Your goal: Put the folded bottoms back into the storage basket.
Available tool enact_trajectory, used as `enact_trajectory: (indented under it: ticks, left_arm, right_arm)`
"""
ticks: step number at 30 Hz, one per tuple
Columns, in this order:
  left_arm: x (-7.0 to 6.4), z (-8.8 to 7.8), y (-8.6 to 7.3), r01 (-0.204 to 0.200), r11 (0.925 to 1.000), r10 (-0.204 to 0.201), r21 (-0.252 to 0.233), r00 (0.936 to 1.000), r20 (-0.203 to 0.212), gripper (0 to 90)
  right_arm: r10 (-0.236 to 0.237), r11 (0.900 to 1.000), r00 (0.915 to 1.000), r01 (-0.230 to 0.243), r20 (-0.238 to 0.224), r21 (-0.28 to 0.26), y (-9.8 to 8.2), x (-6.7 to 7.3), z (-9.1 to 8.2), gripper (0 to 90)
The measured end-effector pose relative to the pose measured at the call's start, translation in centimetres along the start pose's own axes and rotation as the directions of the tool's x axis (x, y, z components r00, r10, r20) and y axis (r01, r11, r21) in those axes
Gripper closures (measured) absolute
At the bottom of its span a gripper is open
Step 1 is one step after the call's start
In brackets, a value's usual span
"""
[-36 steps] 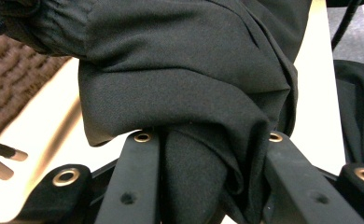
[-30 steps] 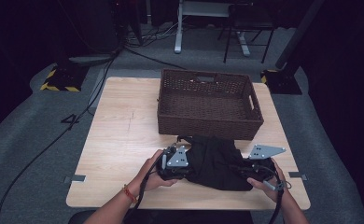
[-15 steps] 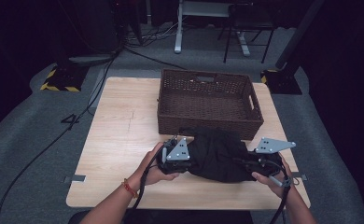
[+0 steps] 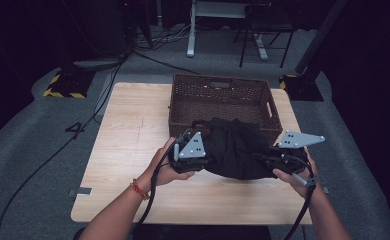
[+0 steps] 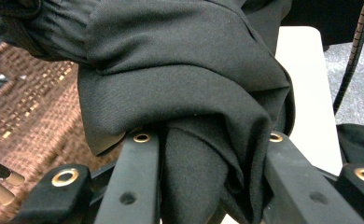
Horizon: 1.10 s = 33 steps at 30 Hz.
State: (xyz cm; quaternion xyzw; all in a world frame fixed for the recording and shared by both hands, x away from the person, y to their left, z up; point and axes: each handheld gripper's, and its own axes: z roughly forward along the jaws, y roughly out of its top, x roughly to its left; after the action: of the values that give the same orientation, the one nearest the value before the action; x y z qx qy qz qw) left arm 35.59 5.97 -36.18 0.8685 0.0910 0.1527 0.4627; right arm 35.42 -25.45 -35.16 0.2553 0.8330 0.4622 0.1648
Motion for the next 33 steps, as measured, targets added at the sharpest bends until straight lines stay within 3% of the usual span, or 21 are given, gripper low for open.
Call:
enact_trajectory:
  ticks: [12,25,33]
  left_arm:
    - [2.7,-0.7,2.7,-0.004,0.9995,0.002,-0.032,0.9987,-0.050,71.9]
    - [6.1,-0.5,4.0,0.027,0.9984,-0.032,-0.049,0.9943,-0.102,71.9]
    - [8.2,-0.1,4.6,0.047,0.9972,-0.054,-0.059,0.9898,-0.132,71.8]
  right_arm:
    - [-0.031,0.999,0.9982,0.031,0.052,-0.003,3.9,-1.8,0.3,75.1]
    - [-0.053,0.999,0.9942,0.053,0.094,-0.001,7.0,-3.8,2.1,75.2]
    - [-0.041,0.999,0.9932,0.041,0.109,-0.004,8.4,-5.2,3.5,75.1]
